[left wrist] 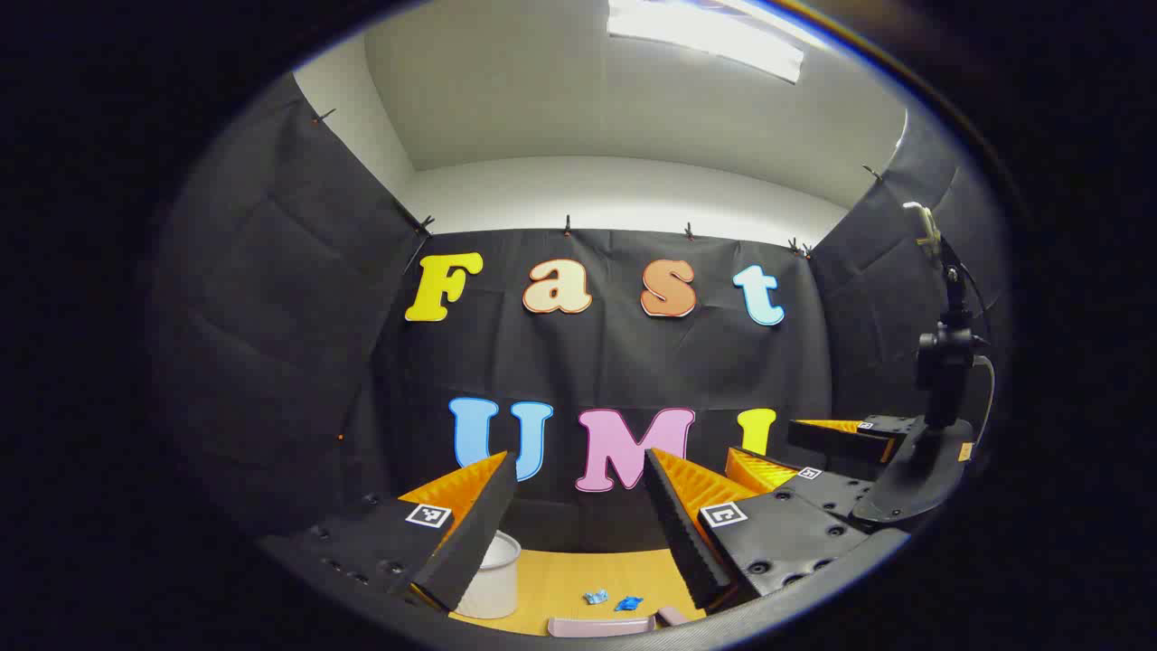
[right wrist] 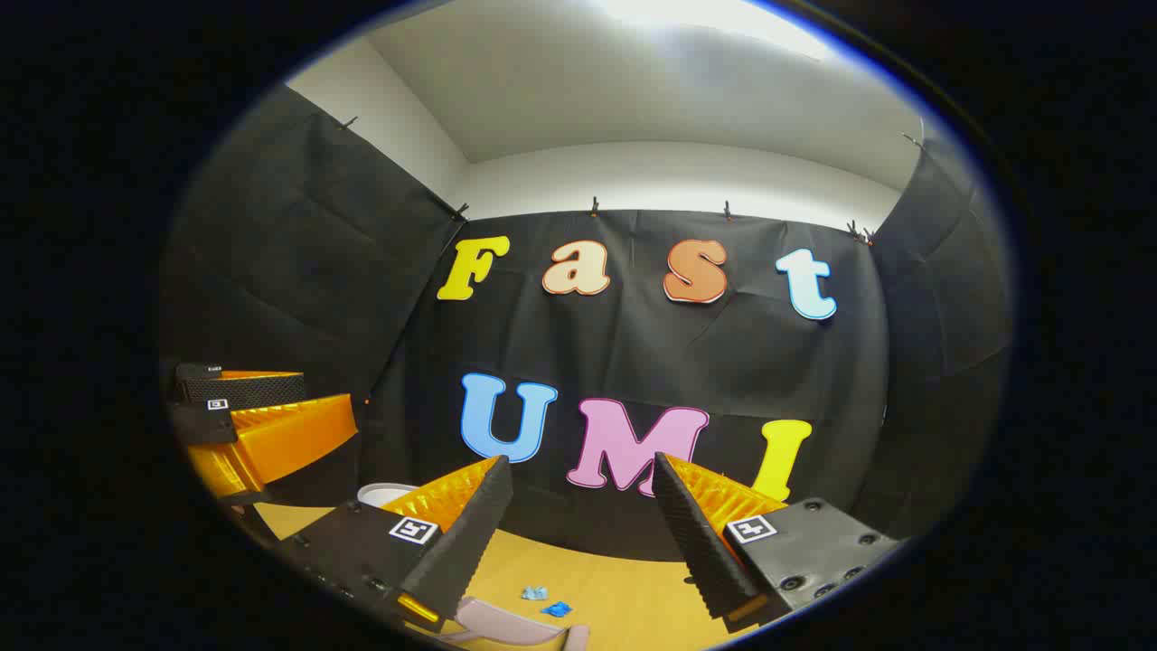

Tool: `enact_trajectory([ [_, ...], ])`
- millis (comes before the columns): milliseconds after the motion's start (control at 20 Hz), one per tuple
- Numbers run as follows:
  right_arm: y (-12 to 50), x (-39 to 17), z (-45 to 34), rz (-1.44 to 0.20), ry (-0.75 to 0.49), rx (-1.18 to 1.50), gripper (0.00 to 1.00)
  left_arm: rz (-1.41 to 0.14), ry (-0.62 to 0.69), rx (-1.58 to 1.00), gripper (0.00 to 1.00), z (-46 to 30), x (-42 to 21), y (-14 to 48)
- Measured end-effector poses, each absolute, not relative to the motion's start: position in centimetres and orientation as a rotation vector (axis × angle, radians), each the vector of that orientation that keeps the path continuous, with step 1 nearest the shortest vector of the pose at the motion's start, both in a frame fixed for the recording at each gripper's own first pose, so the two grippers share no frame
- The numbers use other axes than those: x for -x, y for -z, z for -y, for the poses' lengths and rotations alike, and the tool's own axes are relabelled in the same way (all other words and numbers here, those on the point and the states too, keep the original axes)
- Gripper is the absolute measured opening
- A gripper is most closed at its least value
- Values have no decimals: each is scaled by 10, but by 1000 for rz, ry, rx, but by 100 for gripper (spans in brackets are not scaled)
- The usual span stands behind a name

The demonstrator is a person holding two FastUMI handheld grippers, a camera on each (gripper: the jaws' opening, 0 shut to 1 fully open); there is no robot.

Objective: Pick up the small broom and dustpan from the desktop, sweep the trash into the dustpan with the broom, and then empty the trash into the garbage bin.

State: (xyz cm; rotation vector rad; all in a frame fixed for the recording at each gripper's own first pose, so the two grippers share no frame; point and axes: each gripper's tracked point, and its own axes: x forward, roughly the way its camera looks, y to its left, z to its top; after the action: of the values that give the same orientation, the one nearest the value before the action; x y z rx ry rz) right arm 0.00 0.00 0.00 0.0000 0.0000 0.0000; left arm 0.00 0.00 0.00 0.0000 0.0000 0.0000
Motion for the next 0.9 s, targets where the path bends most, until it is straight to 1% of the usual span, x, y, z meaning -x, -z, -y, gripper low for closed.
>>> enact_trajectory([
  [50,0,1,2,0,6,0,97,2,0,2,84,0,0,0],
  [200,-1,4,8,1,24,-3,97,9,8,1,84,4,2,-5],
  [250,0,5,9,-2,26,-5,97,9,9,0,82,4,2,-4],
  [400,0,5,10,-3,26,-3,97,12,11,-1,84,5,4,-5],
  [450,-1,5,8,-2,24,-4,97,12,7,-2,82,3,5,-5],
  [750,-2,4,0,1,4,-7,97,13,-11,-16,82,-1,9,-7],
  [800,-2,4,1,0,5,-6,99,11,-9,-16,82,0,9,-6],
  [850,-1,4,2,-2,7,-5,96,6,-8,-15,82,-1,8,-6],
  [900,0,3,3,-3,10,-6,97,0,-9,-13,82,-1,8,-3],
])
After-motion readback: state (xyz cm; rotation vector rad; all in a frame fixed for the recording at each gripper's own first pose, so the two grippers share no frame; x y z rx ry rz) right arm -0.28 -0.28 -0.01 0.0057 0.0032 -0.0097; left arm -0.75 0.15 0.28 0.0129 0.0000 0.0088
